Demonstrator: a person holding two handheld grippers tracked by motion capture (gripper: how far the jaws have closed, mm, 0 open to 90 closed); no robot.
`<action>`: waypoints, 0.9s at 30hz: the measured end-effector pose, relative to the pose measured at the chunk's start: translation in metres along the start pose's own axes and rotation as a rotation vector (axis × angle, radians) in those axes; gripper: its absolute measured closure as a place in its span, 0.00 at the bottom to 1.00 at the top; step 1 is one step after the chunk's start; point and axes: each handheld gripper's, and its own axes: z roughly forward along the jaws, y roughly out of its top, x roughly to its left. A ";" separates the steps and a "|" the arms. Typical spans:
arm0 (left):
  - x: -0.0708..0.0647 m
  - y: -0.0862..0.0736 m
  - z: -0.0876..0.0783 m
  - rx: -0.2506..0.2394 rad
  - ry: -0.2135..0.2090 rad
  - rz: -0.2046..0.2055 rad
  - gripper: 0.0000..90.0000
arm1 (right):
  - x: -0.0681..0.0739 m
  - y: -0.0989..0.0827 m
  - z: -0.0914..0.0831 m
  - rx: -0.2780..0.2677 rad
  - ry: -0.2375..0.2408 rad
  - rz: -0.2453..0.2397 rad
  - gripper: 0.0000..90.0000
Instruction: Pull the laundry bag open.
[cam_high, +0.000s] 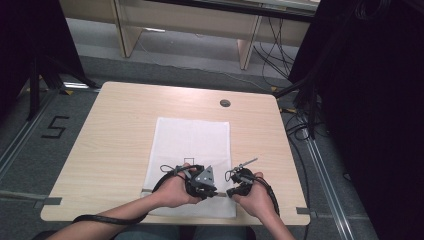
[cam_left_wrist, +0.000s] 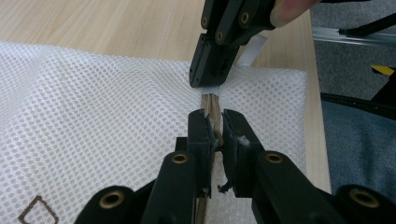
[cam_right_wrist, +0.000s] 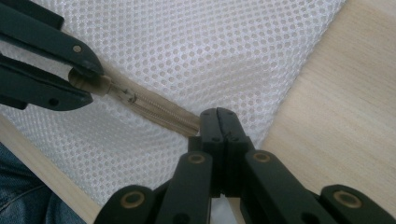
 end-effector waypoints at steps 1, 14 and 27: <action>0.000 0.000 -0.001 -0.002 -0.006 -0.005 0.91 | 0.000 0.000 0.000 -0.001 0.003 -0.001 1.00; 0.003 -0.004 -0.010 0.002 -0.008 -0.006 0.91 | 0.000 0.000 0.000 0.001 0.002 0.003 1.00; 0.003 -0.007 -0.015 0.002 -0.001 -0.007 0.91 | 0.000 0.000 0.000 -0.001 0.003 0.000 1.00</action>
